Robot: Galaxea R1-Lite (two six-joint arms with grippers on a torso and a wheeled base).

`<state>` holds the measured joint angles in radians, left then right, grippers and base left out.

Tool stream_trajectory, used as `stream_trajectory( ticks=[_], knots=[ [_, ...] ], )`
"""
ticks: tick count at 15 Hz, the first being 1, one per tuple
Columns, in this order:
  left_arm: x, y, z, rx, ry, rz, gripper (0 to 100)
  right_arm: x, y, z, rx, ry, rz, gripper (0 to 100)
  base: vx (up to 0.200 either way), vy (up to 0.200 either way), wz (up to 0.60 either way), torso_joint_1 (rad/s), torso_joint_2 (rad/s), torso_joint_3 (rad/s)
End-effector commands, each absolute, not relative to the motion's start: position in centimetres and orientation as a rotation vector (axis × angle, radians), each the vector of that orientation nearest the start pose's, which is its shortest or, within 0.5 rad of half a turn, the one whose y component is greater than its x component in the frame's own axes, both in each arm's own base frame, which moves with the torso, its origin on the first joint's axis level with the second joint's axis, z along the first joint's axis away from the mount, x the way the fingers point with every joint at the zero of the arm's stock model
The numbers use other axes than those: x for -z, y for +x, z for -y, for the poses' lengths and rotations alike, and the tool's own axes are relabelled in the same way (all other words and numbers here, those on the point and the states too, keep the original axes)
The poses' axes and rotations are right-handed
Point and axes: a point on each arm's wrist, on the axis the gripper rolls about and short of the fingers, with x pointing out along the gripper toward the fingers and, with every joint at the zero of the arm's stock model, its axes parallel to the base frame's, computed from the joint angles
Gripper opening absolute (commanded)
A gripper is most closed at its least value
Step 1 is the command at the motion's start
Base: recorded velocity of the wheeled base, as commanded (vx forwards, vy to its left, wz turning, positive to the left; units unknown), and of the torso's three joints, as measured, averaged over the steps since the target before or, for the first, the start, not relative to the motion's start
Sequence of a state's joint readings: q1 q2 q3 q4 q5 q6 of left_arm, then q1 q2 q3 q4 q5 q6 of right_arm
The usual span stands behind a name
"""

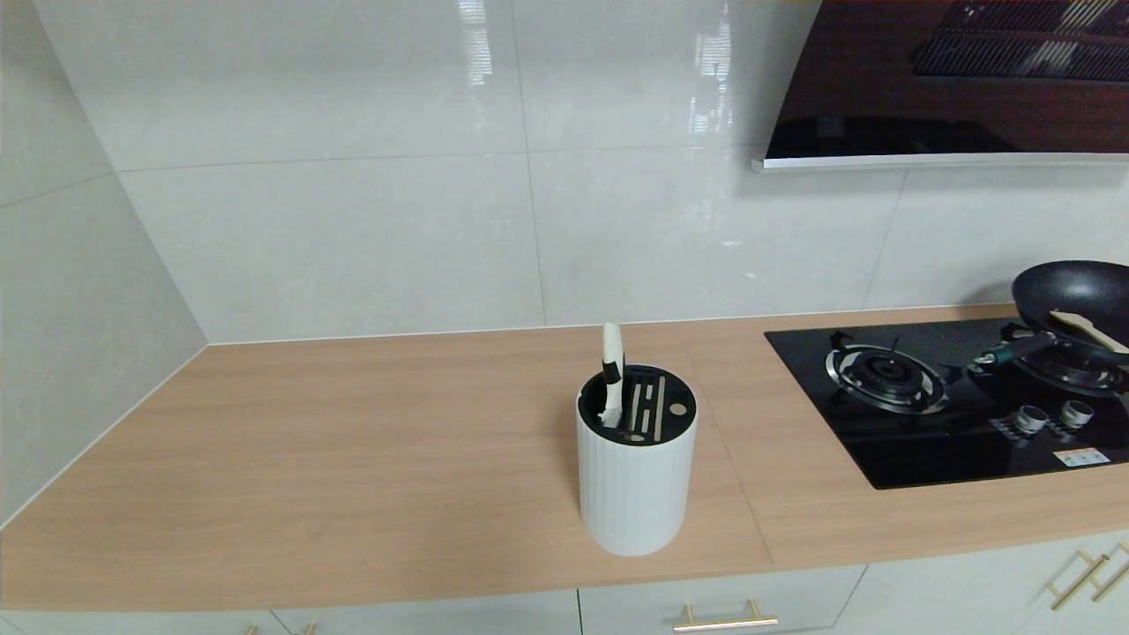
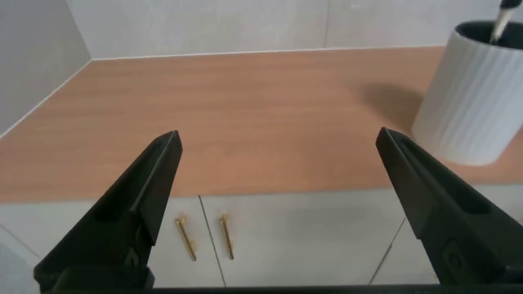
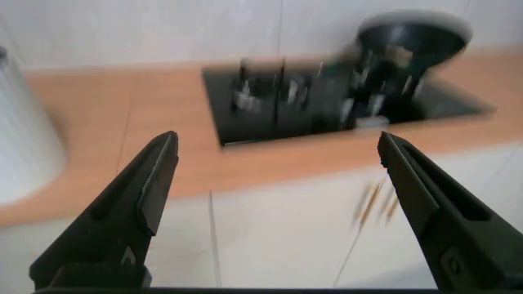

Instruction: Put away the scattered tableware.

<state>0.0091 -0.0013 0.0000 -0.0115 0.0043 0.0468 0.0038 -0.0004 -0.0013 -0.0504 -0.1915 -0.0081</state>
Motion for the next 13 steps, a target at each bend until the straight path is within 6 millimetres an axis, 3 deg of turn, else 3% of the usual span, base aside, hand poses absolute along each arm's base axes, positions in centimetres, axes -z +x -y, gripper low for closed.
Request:
stream_trajectory(
  ticks=[1, 5, 13],
  knots=[
    [-7.68, -2.27, 0.02, -0.011, 0.057, 0.010, 100, -7.77, -2.27, 0.16, 0.062, 0.042, 0.021, 100, 0.000, 0.000, 0.00, 0.000, 0.00, 0.000],
    [-7.78, -2.28, 0.00, -0.014, -0.008, 0.018, 100, -7.54, -2.27, -0.06, -0.034, -0.015, -0.003, 100, 0.000, 0.000, 0.00, 0.000, 0.00, 0.000],
    [-7.77, -2.28, 0.01, -0.015, -0.008, 0.017, 100, -7.54, -2.27, -0.07, -0.040, -0.018, -0.003, 100, 0.000, 0.000, 0.00, 0.000, 0.00, 0.000]
  ],
)
